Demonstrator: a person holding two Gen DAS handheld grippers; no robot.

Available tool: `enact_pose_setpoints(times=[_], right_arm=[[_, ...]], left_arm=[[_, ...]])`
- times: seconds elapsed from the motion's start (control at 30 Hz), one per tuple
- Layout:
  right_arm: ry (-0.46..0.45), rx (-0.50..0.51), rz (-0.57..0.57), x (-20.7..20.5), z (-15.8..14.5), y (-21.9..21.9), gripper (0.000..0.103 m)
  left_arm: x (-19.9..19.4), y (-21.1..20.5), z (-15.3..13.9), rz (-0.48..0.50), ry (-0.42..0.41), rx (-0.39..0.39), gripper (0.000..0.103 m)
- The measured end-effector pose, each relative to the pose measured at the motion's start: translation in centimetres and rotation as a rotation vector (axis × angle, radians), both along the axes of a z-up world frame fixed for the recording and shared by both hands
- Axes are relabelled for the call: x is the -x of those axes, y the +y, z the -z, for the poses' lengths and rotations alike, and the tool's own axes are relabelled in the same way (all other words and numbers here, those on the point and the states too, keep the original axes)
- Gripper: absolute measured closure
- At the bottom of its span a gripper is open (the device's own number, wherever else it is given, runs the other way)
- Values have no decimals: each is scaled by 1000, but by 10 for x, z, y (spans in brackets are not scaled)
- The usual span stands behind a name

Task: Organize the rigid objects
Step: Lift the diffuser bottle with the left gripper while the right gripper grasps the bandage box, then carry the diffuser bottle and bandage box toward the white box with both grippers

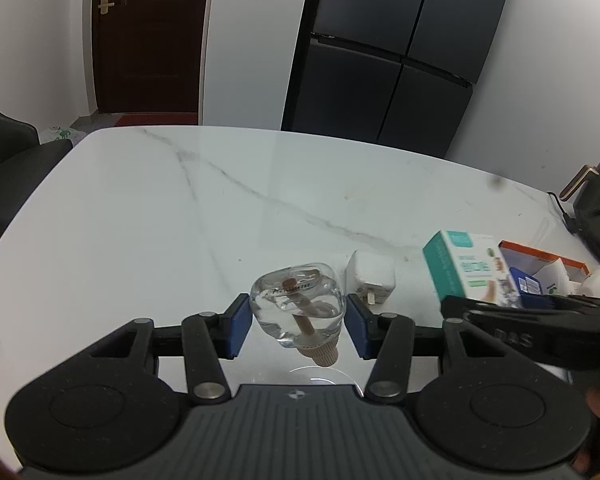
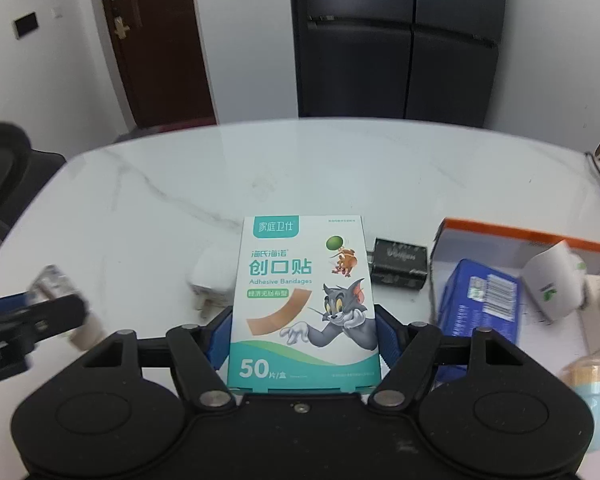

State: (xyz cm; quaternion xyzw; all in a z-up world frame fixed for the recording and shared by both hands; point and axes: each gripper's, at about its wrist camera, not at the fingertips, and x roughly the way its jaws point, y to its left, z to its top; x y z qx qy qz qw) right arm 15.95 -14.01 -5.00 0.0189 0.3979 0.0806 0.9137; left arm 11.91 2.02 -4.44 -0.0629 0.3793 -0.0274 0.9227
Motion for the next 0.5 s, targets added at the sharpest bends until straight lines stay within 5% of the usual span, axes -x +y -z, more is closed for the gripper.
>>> enact_pose_setpoints(times=[0.5], right_arm=[[-71, -59, -78, 84, -61, -30, 20]], left_arm=[[53, -36, -42, -51, 7, -24, 52]])
